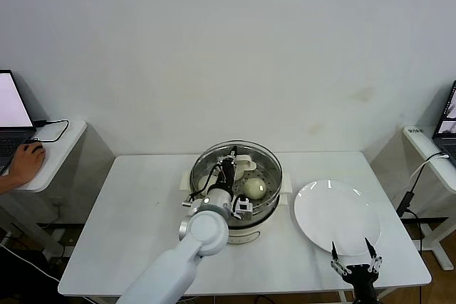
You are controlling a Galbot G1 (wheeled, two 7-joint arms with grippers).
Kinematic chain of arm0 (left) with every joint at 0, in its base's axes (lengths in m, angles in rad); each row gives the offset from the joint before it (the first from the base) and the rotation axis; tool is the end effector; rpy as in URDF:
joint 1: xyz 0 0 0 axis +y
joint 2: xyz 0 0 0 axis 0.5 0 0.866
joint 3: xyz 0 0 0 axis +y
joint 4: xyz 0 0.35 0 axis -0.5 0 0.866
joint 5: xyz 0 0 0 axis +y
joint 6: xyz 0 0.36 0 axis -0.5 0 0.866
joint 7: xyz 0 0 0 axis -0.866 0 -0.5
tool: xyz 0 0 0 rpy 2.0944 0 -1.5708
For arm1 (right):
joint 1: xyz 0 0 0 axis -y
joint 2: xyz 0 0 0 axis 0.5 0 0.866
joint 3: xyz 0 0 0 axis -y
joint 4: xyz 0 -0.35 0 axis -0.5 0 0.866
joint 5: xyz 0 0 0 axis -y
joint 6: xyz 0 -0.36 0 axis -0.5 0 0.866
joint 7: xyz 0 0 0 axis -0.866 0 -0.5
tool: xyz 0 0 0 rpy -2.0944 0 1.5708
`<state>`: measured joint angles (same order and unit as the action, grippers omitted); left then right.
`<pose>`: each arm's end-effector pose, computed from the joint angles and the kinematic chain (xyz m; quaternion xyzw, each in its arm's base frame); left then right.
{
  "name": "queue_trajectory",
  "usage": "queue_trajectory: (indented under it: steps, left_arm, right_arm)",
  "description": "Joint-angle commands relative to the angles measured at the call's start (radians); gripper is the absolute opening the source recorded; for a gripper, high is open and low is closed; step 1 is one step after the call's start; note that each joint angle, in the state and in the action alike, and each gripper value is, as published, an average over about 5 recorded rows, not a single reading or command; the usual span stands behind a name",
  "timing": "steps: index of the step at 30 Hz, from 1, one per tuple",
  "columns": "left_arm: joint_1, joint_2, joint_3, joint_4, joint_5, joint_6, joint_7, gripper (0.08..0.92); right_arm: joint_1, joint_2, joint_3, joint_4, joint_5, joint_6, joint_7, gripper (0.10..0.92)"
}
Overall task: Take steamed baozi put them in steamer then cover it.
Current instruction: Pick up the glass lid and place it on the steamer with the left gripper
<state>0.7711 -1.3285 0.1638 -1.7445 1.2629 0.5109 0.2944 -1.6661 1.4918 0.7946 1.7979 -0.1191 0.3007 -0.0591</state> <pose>0.3546 -0.1494 -0.2460 0.1028 0.7200 0.6844 0.0513 0.1240 -0.1148 -0.4084 -0.0432 -0.9848 0.1600 0.0515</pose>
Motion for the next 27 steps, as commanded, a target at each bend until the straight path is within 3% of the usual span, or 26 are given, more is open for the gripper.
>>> queue_trajectory:
  steps: [1, 27]
  left_arm:
    - [0.007, -0.021, -0.009, 0.029, 0.034, -0.011, -0.011, 0.149]
    - [0.045, -0.033, -0.02, 0.029, 0.041, -0.025, -0.022, 0.149]
  right_arm:
    - [-0.002, -0.001, 0.001, -0.001, 0.004, 0.004, -0.001, 0.823]
    - [-0.009, -0.002, -0.001, -0.01, 0.0, 0.023, -0.004, 0.822]
